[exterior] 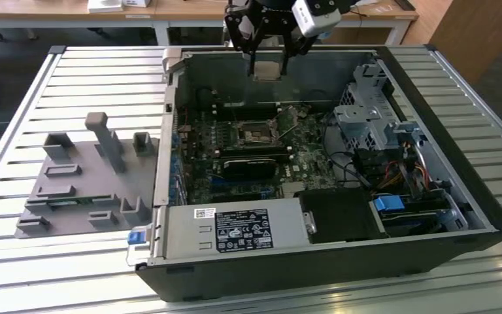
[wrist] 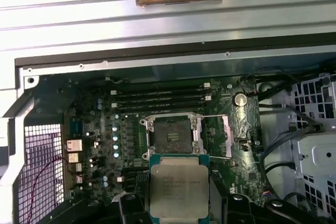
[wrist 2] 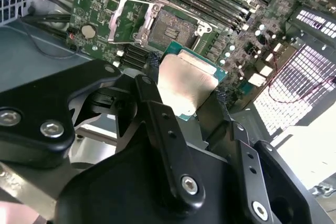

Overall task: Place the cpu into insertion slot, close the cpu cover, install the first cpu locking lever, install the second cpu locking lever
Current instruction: 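Place the cpu into insertion slot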

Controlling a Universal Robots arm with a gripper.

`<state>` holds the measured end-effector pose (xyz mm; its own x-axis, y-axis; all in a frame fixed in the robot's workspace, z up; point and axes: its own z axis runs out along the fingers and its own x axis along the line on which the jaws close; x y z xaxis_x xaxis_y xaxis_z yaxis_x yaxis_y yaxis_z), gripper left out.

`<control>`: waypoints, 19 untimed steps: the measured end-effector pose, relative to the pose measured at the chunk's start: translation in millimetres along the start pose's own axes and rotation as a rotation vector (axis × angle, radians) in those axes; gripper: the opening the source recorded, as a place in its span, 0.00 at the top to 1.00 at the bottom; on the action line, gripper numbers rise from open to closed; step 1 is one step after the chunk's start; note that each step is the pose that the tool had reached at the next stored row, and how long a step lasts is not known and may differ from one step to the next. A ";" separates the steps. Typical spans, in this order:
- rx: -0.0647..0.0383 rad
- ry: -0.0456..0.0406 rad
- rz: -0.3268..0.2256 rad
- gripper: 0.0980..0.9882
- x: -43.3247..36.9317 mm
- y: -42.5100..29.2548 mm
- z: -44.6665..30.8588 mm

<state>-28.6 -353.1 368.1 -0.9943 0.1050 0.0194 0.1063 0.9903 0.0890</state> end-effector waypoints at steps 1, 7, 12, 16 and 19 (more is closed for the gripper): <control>0.000 -0.0008 0.009 0.51 0.0 0.0 0.0; -0.001 -0.0058 0.065 0.51 0.1 0.0 0.2; 0.000 -0.0106 0.115 0.51 0.1 -0.1 0.4; 0.000 -0.0146 0.157 0.51 0.1 -0.1 0.6; 0.000 -0.0177 0.191 0.51 0.1 0.0 0.7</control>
<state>-28.7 -353.1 367.4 -0.9560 0.2926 0.0183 0.2931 0.9523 0.0852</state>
